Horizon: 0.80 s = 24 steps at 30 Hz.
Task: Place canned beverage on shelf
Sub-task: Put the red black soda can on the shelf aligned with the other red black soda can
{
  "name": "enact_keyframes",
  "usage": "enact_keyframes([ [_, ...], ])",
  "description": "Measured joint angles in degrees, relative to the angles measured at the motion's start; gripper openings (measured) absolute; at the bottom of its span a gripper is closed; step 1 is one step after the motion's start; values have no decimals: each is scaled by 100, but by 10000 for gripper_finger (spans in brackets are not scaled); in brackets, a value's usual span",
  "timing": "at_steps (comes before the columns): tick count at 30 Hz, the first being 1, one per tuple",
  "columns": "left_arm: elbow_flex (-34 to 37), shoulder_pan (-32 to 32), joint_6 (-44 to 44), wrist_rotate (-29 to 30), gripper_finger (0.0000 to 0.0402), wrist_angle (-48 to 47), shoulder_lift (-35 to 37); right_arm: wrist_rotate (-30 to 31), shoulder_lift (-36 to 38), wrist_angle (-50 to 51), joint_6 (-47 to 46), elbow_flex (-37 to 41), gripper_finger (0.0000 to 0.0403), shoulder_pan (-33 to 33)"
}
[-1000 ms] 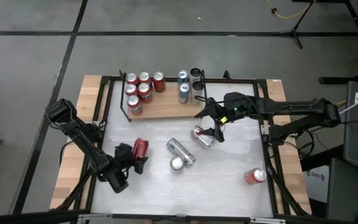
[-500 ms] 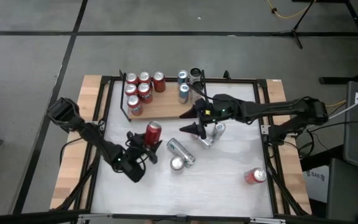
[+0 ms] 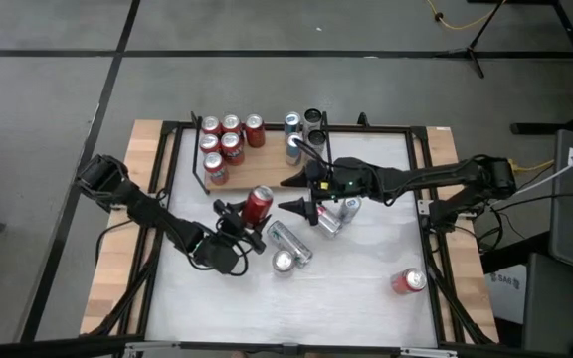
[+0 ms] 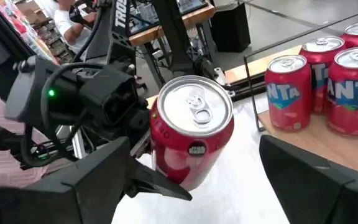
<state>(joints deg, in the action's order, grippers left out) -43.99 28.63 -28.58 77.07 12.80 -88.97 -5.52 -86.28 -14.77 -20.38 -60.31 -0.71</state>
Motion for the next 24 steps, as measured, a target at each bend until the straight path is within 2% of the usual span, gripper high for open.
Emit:
enact_keyframes([
  [6,0,-135,954,-28,291,704,2,-8,-111,-265,184,-4,349,90],
  [12,0,-299,1622,-388,291,1294,4,450,-142,-360,282,-4,349,157],
  [24,0,-709,2656,-1304,291,2229,4,333,-142,-515,276,-4,349,151],
])
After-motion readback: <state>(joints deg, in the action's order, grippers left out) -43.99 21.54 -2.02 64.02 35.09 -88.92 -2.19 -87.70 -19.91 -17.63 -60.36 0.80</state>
